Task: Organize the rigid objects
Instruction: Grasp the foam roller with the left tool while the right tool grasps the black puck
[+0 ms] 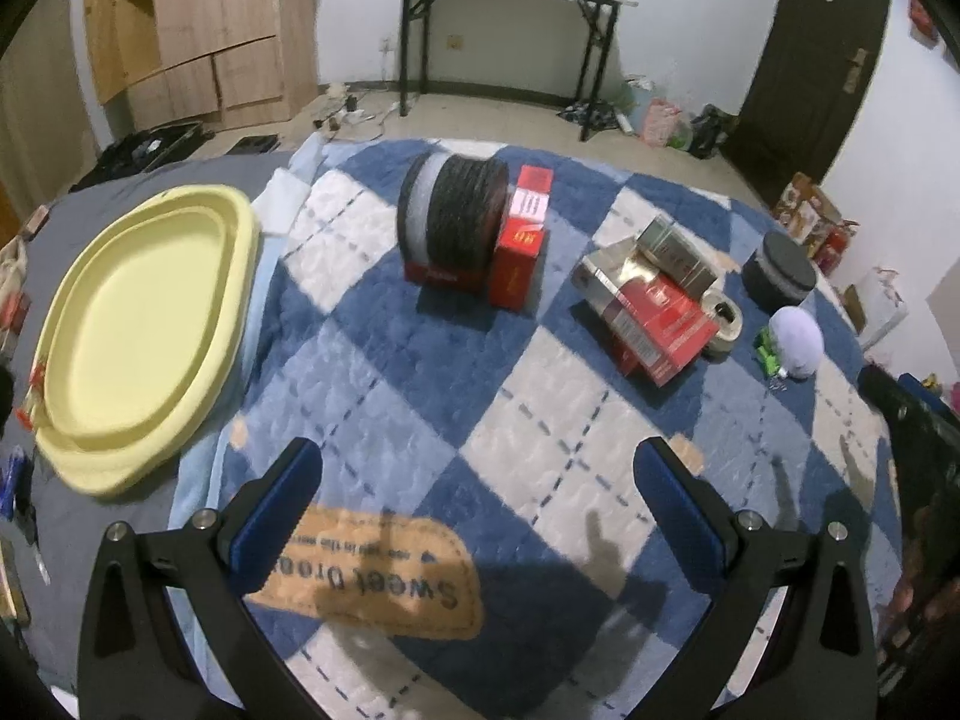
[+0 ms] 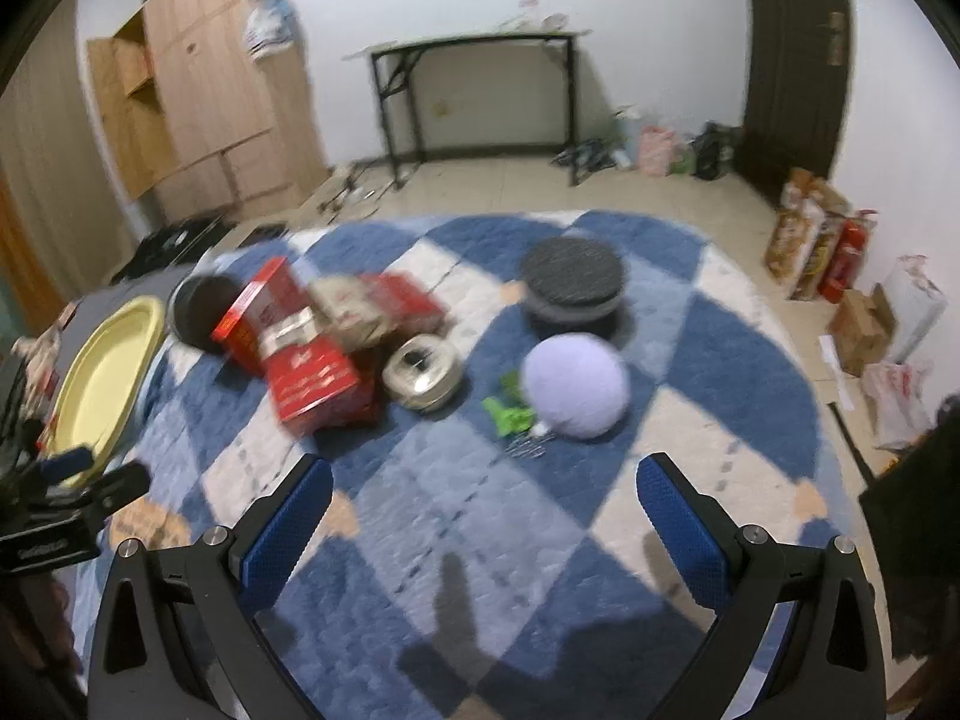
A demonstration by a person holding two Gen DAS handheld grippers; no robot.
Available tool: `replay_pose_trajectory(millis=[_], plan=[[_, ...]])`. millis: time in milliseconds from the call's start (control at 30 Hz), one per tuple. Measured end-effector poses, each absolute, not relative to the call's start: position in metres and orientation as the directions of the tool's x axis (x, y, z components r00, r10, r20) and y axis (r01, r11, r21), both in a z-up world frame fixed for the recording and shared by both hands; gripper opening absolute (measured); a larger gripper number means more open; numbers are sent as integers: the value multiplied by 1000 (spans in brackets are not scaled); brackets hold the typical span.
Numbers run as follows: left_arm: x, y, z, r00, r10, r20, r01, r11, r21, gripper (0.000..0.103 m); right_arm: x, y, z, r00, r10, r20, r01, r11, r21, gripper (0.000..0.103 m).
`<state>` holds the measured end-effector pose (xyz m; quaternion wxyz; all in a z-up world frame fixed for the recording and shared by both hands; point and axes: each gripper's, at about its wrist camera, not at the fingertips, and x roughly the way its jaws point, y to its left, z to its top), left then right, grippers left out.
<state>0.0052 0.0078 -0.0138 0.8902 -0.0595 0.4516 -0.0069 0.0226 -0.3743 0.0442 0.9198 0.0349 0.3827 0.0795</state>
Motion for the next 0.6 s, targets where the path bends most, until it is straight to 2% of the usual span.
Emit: replay_pose_trajectory(millis=[200,333,467,600], plan=[[48,27,8,647,-31,-762,-22,998,-60,103,45,-399,49,723,151,-675,-67,987,149,103],[82,30,7,687,-72,-723,22,997,-78,103,80,-398,46,741,131,-658,-81,991,106,103],[104,27,-5,688,-29,-725,47,999,5,103,128,-394,29,714,146,-684,-93,989,114,103],[126,35,-16,678,-49,-733,34,999,-35,103,168,-392,11,687,122,-716,-95,992,78,103]])
